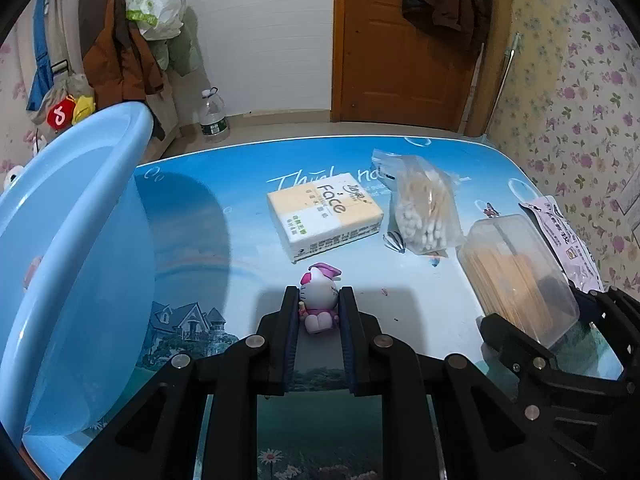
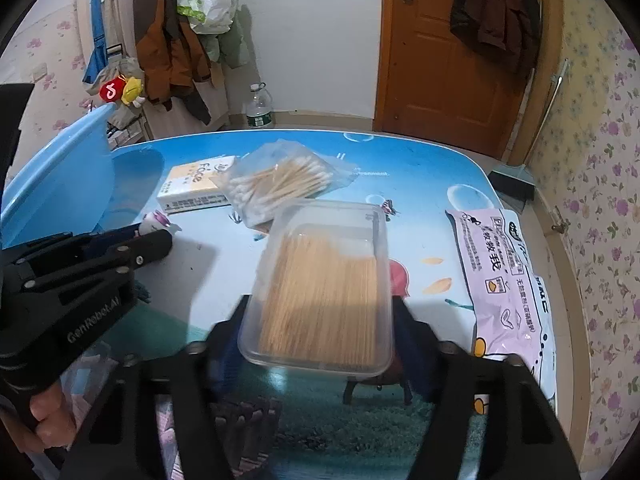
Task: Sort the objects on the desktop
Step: 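Grasp the clear toothpick box with the right tool while the left tool holds the figurine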
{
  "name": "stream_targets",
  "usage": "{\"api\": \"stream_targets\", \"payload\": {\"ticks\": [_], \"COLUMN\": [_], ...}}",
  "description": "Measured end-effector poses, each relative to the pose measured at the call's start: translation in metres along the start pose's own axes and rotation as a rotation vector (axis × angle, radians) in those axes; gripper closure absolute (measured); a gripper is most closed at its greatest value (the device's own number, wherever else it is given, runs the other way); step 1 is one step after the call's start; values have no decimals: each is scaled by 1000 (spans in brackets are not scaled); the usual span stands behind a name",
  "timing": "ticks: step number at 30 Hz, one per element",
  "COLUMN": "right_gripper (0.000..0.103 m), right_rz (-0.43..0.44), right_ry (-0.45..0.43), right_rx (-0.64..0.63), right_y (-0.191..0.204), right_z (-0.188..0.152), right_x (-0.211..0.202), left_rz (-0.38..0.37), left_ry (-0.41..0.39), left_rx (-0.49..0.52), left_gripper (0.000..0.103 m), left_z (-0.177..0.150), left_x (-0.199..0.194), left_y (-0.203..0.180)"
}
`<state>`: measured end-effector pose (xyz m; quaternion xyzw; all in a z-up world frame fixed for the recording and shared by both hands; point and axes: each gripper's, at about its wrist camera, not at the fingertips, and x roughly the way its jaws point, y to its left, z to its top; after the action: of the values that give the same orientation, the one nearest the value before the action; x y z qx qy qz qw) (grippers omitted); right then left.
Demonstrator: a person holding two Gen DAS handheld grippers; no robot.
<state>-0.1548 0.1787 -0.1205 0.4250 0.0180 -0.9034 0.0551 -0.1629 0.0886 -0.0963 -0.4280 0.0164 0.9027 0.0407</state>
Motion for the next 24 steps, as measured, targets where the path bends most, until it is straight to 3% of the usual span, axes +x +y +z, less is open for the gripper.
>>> {"api": "stream_targets", "payload": {"ticks": [11,24], "right_gripper": [40,40], "right_rz": [-1,-31], "right_ry": [-20,-77], "right_rx": [14,35], "right_y": [2,3], "right_z": [2,3], "right_x": [1,-27], "left_rz": [-5,-16], "left_ry": [-40,-94], "left_rx": [20,25], "left_gripper": [86,86], "left_z": [0,8], "left_x": [-10,-36], "left_y": [-3,-6]}}
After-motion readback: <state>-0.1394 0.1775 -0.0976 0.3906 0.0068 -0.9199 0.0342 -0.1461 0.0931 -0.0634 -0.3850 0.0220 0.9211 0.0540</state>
